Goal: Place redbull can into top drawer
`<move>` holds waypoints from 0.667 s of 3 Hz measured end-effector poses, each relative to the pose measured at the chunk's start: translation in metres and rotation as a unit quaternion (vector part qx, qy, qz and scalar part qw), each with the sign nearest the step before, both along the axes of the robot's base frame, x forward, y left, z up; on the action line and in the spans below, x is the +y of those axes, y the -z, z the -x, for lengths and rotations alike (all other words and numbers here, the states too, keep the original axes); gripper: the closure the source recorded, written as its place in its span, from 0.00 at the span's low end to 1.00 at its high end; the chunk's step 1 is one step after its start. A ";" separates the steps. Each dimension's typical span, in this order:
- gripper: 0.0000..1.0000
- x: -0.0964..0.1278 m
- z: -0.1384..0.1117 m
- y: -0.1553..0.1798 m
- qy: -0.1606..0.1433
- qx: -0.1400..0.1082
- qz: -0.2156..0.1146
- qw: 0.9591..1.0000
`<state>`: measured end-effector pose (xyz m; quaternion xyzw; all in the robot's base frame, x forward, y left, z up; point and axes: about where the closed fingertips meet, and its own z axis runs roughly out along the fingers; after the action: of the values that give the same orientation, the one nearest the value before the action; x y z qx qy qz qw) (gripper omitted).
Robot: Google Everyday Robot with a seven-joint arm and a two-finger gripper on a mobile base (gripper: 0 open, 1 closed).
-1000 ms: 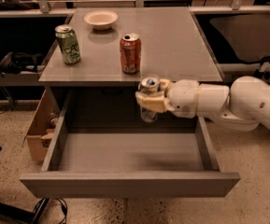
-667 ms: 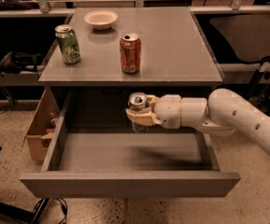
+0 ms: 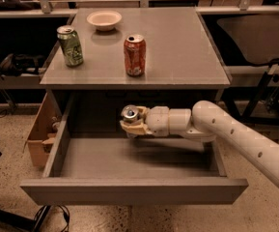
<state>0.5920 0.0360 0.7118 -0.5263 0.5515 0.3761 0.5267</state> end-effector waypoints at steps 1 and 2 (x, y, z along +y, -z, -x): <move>1.00 0.012 -0.005 0.018 0.005 -0.013 -0.013 1.000; 1.00 0.020 -0.005 0.030 0.013 -0.017 -0.019 1.000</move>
Offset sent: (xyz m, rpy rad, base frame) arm 0.0050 0.0249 -0.0452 0.0522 -0.0456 -0.0552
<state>0.5966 0.0562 0.6822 -0.5151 0.5418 0.3705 0.5513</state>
